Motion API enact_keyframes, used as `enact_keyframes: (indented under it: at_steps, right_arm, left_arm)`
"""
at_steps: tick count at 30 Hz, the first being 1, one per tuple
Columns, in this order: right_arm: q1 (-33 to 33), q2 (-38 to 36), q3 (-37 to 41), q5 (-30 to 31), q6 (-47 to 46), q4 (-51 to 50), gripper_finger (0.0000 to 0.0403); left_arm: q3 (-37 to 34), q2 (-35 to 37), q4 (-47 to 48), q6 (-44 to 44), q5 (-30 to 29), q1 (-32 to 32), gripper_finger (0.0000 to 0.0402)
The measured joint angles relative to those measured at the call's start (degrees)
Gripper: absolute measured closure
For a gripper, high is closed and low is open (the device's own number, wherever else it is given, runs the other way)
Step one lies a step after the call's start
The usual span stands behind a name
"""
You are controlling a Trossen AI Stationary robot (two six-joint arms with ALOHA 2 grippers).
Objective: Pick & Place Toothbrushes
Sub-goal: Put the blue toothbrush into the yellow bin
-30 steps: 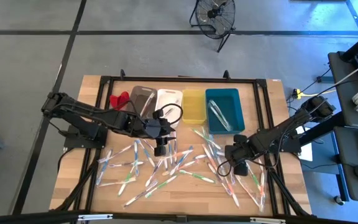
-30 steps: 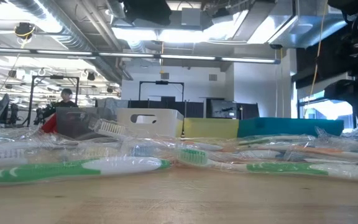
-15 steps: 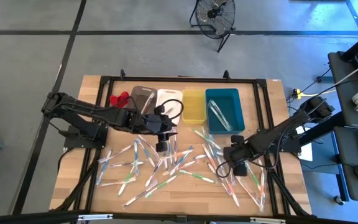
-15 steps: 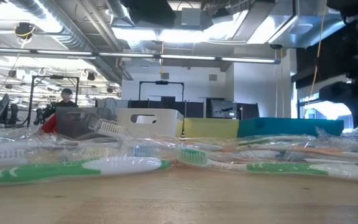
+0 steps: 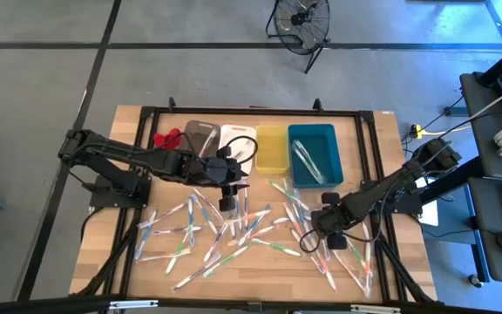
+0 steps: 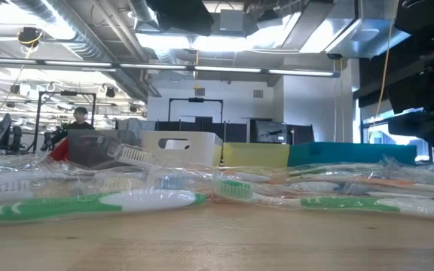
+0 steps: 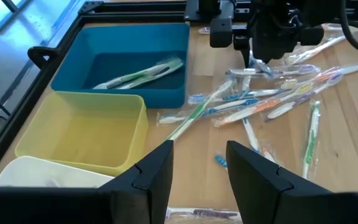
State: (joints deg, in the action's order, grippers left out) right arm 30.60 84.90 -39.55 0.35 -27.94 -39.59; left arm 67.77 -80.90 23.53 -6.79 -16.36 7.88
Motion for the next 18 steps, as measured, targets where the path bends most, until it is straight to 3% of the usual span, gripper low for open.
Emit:
enact_keyframes:
  at_steps: [7,18]
  right_arm:
    - [-0.12,0.00,-0.02,-4.52,-0.34,-0.15,0.0301]
    - [-0.17,-0.02,-0.04,-6.84,-1.38,-0.26,0.0339]
  left_arm:
    - [0.00,0.01,0.00,0.02,0.00,0.04,0.0258]
    - [0.00,0.01,-0.01,-0.13,0.00,0.04,0.0258]
